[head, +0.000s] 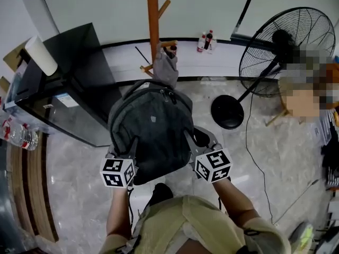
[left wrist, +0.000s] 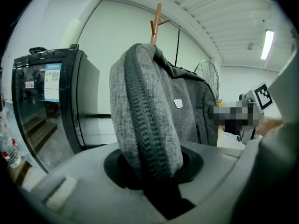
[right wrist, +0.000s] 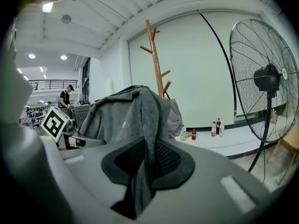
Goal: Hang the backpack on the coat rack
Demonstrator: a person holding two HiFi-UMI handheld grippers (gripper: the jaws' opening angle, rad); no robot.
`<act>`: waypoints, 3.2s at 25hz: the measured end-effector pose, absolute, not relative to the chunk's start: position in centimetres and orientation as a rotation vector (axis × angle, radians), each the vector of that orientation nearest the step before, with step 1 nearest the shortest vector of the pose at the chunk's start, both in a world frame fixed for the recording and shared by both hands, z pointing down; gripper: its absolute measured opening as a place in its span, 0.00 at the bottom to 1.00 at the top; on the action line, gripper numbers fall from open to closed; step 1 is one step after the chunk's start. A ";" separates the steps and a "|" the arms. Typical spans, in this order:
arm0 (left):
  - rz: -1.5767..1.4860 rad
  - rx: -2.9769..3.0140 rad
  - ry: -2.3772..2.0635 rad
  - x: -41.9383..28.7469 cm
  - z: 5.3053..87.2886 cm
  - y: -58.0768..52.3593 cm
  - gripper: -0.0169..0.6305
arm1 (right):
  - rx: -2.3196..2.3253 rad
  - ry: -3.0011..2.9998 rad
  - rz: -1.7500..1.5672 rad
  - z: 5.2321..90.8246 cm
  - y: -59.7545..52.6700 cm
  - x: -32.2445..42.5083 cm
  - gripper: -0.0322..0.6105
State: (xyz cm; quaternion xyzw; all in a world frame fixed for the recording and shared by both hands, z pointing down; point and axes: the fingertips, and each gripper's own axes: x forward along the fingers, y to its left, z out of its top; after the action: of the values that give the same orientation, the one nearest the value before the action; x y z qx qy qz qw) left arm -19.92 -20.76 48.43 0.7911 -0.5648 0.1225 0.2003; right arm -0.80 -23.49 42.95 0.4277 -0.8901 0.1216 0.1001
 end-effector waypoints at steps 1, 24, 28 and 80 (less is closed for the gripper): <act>0.347 2.210 -1.573 -20.3 48.6 -21.3 0.19 | 1.269 -2.622 0.363 43.1 -24.0 -1.2 0.15; 0.401 2.229 -1.395 -23.7 53.1 -29.8 0.19 | 1.407 -2.459 0.458 46.7 -30.1 -5.1 0.15; 0.411 2.228 -1.373 -24.0 53.8 -30.6 0.19 | 1.415 -2.444 0.471 47.2 -30.5 -5.5 0.15; 0.304 2.344 -1.302 -23.8 62.7 -41.4 0.27 | 1.465 -2.245 0.513 55.2 -35.7 -5.6 0.15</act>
State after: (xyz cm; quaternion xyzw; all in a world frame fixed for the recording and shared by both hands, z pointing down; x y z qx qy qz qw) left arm -23.83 -41.37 62.74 0.8474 -0.4706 0.1101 0.2198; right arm -5.58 -35.74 55.22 0.5253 -0.8051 0.1840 0.2049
